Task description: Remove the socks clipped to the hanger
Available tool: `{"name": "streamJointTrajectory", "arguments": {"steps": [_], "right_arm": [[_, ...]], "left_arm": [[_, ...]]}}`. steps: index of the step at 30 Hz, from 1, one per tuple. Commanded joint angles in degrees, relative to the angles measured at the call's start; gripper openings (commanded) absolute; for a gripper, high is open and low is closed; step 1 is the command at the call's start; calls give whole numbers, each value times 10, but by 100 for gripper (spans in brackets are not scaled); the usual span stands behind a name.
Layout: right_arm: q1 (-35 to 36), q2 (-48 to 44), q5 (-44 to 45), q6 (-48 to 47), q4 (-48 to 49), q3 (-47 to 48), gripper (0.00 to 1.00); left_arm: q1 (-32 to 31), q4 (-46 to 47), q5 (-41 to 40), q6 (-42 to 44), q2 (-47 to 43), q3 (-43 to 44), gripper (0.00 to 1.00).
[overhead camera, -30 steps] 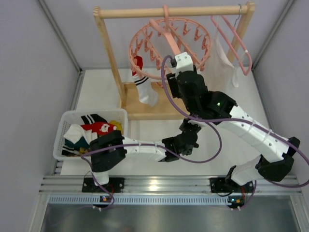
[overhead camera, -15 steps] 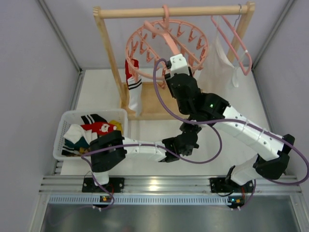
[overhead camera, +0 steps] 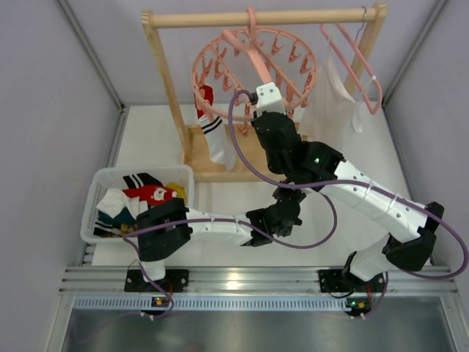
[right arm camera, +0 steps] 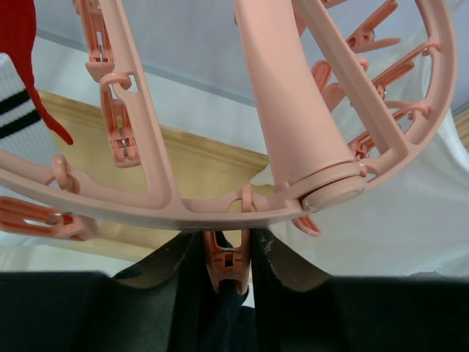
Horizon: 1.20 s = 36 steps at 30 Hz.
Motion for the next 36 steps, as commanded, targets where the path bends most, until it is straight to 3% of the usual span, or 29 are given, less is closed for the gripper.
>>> {"name": "streamJointTrajectory", "arguments": {"steps": [1,3,8,13,17,24,29,34,36], "right_arm": [[8,0,14,0,22,23,19],[8,-3,14,3,24,20,11],[8,-8,1,9,21,18,12],[7,-22,-21,29,25,7,32],[1,-43,-58,42,30,-10,43],[-12,-111,-112,62,35,-63,62],[-12,-191,-151,89,34,-126,72],[-13,-266,-166,111,25,-177,77],[-12,-280,-166,116,21,-185,77]], "left_arm": [[-5,16,-1,-6,-13,17,0],[-5,16,0,-9,-11,14,0],[-5,14,8,-43,-22,-19,0],[-5,-18,-11,-108,-68,-76,0],[-5,-90,-24,-195,-168,-139,0],[-1,-283,-58,-313,-317,-202,0],[27,-476,-72,-399,-427,-202,0],[77,-584,-62,-444,-540,-194,0],[135,-644,-30,-459,-561,-180,0]]}}
